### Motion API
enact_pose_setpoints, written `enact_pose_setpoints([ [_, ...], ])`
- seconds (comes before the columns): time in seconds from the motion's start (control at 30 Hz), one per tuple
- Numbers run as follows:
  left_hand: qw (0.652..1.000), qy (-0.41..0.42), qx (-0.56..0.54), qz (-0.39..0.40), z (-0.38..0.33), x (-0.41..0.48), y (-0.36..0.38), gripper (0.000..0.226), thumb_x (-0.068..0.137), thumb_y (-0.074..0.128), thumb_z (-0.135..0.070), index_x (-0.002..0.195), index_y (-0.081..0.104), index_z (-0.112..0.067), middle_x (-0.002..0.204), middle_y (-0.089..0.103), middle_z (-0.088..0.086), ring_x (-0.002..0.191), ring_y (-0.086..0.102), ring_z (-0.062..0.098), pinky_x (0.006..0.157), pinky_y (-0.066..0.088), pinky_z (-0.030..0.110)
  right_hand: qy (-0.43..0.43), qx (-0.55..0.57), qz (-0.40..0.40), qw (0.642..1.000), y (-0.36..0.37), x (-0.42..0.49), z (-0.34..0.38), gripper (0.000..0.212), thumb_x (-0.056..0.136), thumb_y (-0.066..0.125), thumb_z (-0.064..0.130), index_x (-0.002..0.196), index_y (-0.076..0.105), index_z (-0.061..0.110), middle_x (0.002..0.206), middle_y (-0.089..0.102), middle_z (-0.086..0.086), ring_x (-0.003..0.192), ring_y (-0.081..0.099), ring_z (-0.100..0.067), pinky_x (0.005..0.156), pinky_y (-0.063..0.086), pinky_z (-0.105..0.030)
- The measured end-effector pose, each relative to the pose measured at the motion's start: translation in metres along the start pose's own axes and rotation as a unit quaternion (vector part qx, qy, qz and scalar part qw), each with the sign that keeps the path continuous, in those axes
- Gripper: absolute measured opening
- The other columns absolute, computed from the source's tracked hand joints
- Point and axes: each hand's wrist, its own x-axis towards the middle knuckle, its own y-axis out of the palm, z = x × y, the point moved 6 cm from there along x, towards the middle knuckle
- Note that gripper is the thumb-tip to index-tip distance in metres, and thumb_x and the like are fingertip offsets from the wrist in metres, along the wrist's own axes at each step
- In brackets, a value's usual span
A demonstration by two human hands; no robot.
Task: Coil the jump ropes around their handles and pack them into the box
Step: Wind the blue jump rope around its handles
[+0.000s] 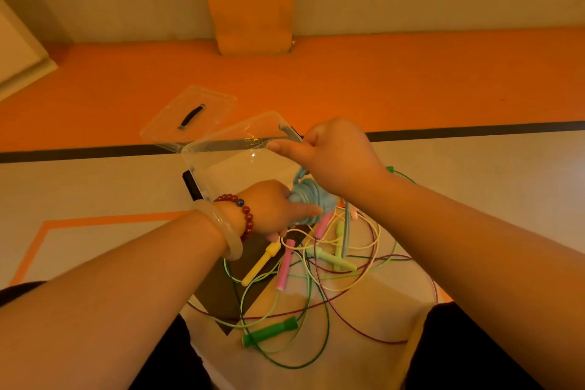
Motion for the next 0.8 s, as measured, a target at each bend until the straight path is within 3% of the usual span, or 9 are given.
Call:
enact_pose_setpoints([
  [0.17, 0.992, 0.003, -0.111, -0.068, 0.008, -0.004, -0.042, 0.041, 0.094, 0.047, -0.053, 0.079, 0.055, -0.016, 0.066, 0.057, 0.000, 0.037, 0.047, 0.004, 0.037, 0.034, 0.015, 0.015, 0.057, 0.004, 0.998, -0.004, 0.001, -0.009, 0.048, 0.082, 0.070, 0.044, 0.053, 0.047, 0.013, 0.047, 0.035, 0.001, 0.040, 0.029, -0.008, 0.039, 0.023, -0.019],
  [0.27, 0.978, 0.003, -0.203, -0.043, 0.013, -0.008, -0.049, 0.037, 0.093, 0.049, -0.053, 0.090, 0.056, -0.016, 0.071, 0.055, 0.000, 0.045, 0.045, 0.007, 0.038, 0.031, 0.018, 0.035, 0.099, 0.036, 0.994, -0.001, 0.000, -0.017, 0.040, 0.081, 0.073, 0.039, 0.068, 0.064, 0.003, 0.056, 0.049, -0.004, 0.050, 0.041, -0.010, 0.049, 0.033, -0.026],
  [0.37, 0.964, -0.001, -0.264, -0.017, 0.015, -0.009, -0.053, 0.036, 0.092, 0.054, -0.049, 0.093, 0.056, -0.014, 0.068, 0.051, -0.001, 0.039, 0.041, 0.004, 0.036, 0.028, 0.017, 0.051, 0.144, 0.072, 0.986, 0.004, 0.000, -0.023, 0.030, 0.082, 0.073, 0.037, 0.080, 0.072, 0.008, 0.074, 0.061, -0.020, 0.066, 0.048, -0.018, 0.059, 0.038, -0.031],
  [0.43, 0.955, 0.002, -0.298, 0.009, 0.015, -0.011, -0.053, 0.029, 0.094, 0.055, -0.042, 0.094, 0.056, -0.013, 0.068, 0.049, -0.001, 0.041, 0.039, 0.004, 0.035, 0.026, 0.015, 0.043, 0.159, 0.081, 0.983, 0.004, 0.000, -0.022, 0.023, 0.083, 0.072, 0.035, 0.079, 0.073, 0.012, 0.069, 0.059, -0.013, 0.063, 0.047, -0.013, 0.058, 0.038, -0.030],
  [0.5, 0.938, 0.005, -0.344, 0.046, 0.014, -0.014, -0.053, 0.021, 0.097, 0.053, -0.032, 0.096, 0.055, -0.012, 0.070, 0.047, 0.000, 0.044, 0.039, 0.005, 0.035, 0.025, 0.014, -0.006, 0.106, 0.072, 0.992, 0.002, 0.001, -0.018, 0.018, 0.085, 0.071, 0.033, 0.078, 0.071, 0.017, 0.064, 0.056, 0.005, 0.056, 0.047, -0.005, 0.055, 0.039, -0.023],
  [0.57, 0.909, -0.001, -0.407, 0.085, 0.013, -0.019, -0.053, 0.019, 0.099, 0.048, -0.027, 0.098, 0.056, -0.010, 0.073, 0.046, 0.002, 0.045, 0.040, 0.007, 0.035, 0.024, 0.014, -0.092, -0.012, 0.038, 0.995, 0.002, -0.001, -0.010, 0.015, 0.088, 0.067, 0.031, 0.082, 0.069, 0.018, 0.071, 0.055, 0.007, 0.064, 0.052, -0.008, 0.059, 0.042, -0.027],
  [0.63, 0.883, -0.005, -0.456, 0.109, 0.011, -0.023, -0.054, 0.032, 0.097, 0.042, -0.038, 0.097, 0.057, -0.010, 0.072, 0.047, 0.004, 0.045, 0.041, 0.010, 0.035, 0.025, 0.015, -0.190, -0.111, -0.029, 0.975, 0.005, -0.008, -0.001, 0.015, 0.090, 0.063, 0.029, 0.084, 0.066, 0.015, 0.076, 0.055, 0.003, 0.068, 0.053, -0.018, 0.057, 0.039, -0.030],
  [0.7, 0.876, -0.004, -0.471, 0.100, 0.009, -0.024, -0.055, 0.050, 0.093, 0.037, -0.058, 0.093, 0.058, -0.012, 0.070, 0.048, 0.005, 0.044, 0.040, 0.011, 0.036, 0.024, 0.014, -0.260, -0.164, -0.095, 0.947, 0.009, -0.016, 0.005, 0.018, 0.088, 0.056, 0.027, 0.080, 0.063, 0.013, 0.077, 0.059, -0.003, 0.059, 0.056, -0.024, 0.047, 0.040, -0.030],
  [0.8, 0.882, 0.004, -0.471, 0.022, 0.007, -0.020, -0.054, 0.056, 0.091, 0.031, -0.068, 0.092, 0.055, -0.016, 0.063, 0.048, 0.002, 0.038, 0.037, 0.009, 0.035, 0.021, 0.012, -0.336, -0.203, -0.150, 0.907, 0.016, -0.025, 0.011, 0.011, 0.083, 0.060, 0.017, 0.075, 0.062, 0.009, 0.071, 0.056, -0.008, 0.048, 0.051, -0.026, 0.037, 0.042, -0.031],
])
